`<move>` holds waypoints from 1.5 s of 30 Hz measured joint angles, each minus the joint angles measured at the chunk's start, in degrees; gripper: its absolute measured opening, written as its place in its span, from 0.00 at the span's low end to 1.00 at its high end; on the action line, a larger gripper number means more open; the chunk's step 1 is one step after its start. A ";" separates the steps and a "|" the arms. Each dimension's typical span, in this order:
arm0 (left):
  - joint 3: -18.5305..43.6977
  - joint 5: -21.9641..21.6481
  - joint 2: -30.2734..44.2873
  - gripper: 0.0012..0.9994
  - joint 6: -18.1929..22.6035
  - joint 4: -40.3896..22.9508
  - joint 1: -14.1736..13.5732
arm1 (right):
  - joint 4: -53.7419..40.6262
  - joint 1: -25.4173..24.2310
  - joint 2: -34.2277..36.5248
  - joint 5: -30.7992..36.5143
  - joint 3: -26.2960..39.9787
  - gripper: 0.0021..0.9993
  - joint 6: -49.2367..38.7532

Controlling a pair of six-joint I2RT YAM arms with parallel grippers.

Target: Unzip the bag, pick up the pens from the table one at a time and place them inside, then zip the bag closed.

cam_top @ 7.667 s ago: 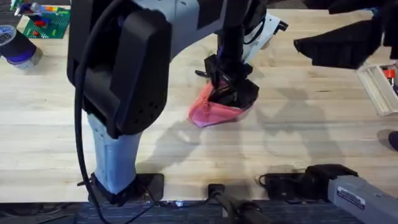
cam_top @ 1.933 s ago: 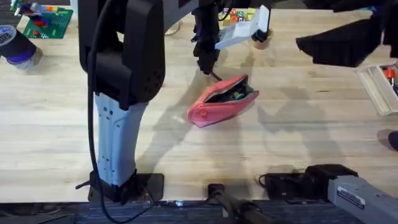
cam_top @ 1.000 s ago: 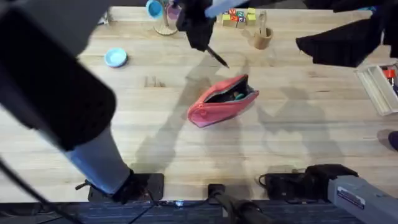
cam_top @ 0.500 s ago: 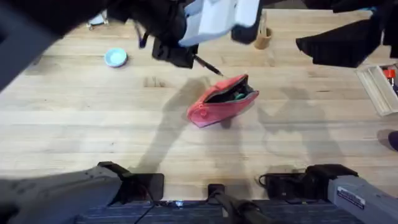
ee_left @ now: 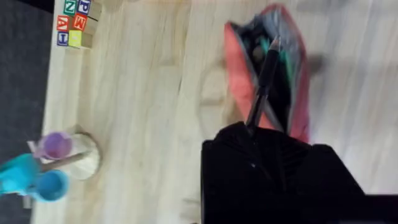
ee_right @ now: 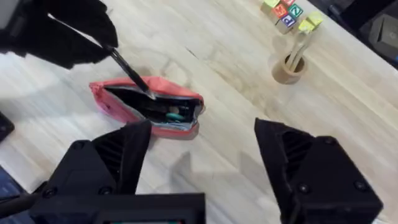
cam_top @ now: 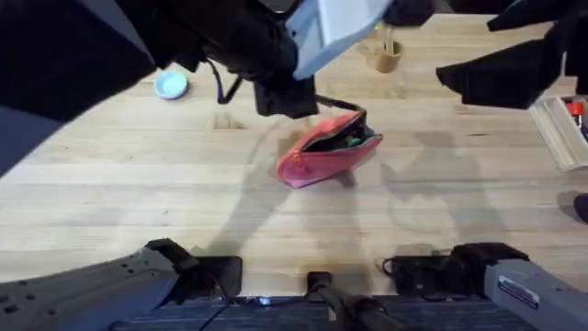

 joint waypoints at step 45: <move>-0.02 6.12 21.02 0.04 -42.60 4.35 -6.00 | 0.00 0.00 -2.78 0.17 0.00 1.00 -4.11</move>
